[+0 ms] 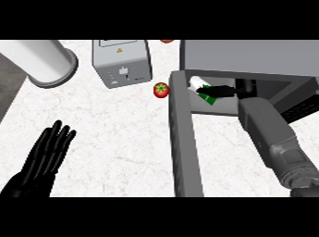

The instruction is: Pick up the milk, place it into the microwave and close the microwave

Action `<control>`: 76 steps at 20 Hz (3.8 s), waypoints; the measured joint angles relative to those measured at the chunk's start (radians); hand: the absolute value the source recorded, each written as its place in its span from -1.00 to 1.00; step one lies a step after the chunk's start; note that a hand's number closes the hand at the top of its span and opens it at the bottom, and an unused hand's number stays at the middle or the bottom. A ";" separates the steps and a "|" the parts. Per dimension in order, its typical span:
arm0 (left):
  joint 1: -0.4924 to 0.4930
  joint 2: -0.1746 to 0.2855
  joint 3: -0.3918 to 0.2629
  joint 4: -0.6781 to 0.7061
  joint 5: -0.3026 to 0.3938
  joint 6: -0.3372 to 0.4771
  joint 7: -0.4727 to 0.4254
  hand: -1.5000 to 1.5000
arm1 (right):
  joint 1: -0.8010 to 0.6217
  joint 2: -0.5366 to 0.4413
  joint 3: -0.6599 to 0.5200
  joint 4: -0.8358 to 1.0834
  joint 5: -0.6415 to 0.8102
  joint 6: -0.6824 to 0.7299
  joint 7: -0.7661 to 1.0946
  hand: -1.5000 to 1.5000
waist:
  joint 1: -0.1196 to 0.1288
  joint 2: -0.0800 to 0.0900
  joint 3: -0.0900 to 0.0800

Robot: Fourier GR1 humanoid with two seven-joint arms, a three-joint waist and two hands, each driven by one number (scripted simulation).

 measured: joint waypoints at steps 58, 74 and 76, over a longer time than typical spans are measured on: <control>-0.841 0.002 -0.878 0.982 0.226 0.775 -0.135 1.00 | 1.056 -0.081 0.156 -1.548 -0.433 0.618 0.387 -1.00 | -0.196 -0.017 -0.008; -1.119 -0.006 -0.784 1.152 0.501 0.923 -0.192 1.00 | 0.997 -0.165 0.194 -1.671 -0.612 0.742 0.514 -1.00 | -0.319 0.015 -0.008; -1.143 -0.006 -0.758 1.172 0.536 0.931 -0.199 1.00 | 0.993 -0.171 0.194 -1.679 -0.635 0.747 0.526 -1.00 | -0.332 0.021 -0.009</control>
